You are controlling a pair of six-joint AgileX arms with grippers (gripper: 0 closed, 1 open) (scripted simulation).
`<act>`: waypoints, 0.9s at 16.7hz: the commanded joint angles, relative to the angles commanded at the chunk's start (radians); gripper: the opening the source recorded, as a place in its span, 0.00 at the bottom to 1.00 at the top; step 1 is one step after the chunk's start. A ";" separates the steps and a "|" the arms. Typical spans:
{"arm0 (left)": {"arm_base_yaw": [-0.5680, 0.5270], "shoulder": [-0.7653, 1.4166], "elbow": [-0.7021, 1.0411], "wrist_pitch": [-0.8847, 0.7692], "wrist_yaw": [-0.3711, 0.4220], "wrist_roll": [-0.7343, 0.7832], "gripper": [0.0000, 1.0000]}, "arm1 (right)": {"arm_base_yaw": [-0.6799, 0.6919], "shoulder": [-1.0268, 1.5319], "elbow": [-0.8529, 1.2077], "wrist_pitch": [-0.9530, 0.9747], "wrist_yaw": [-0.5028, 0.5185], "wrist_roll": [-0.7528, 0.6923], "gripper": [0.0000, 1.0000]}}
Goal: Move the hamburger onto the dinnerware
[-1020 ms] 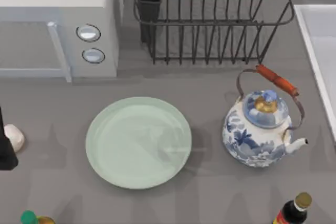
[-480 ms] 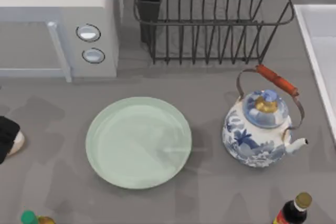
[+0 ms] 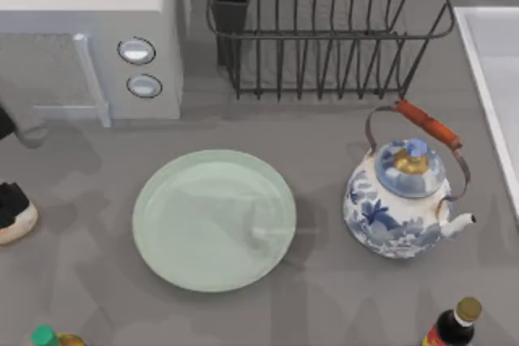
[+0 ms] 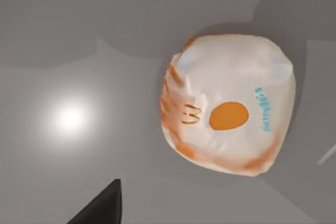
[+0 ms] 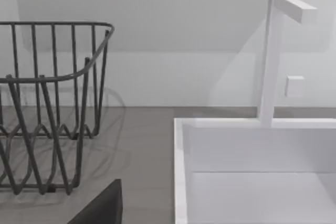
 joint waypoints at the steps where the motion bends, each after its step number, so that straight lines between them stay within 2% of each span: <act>1: 0.003 0.059 0.042 -0.030 0.000 0.035 1.00 | 0.000 0.000 0.000 0.000 0.000 0.000 1.00; 6: 0.010 0.208 0.164 -0.106 0.002 0.129 1.00 | 0.000 0.000 0.000 0.000 0.000 0.000 1.00; 15: 0.015 0.211 0.113 -0.055 0.002 0.136 1.00 | 0.000 0.000 0.000 0.000 0.000 0.000 1.00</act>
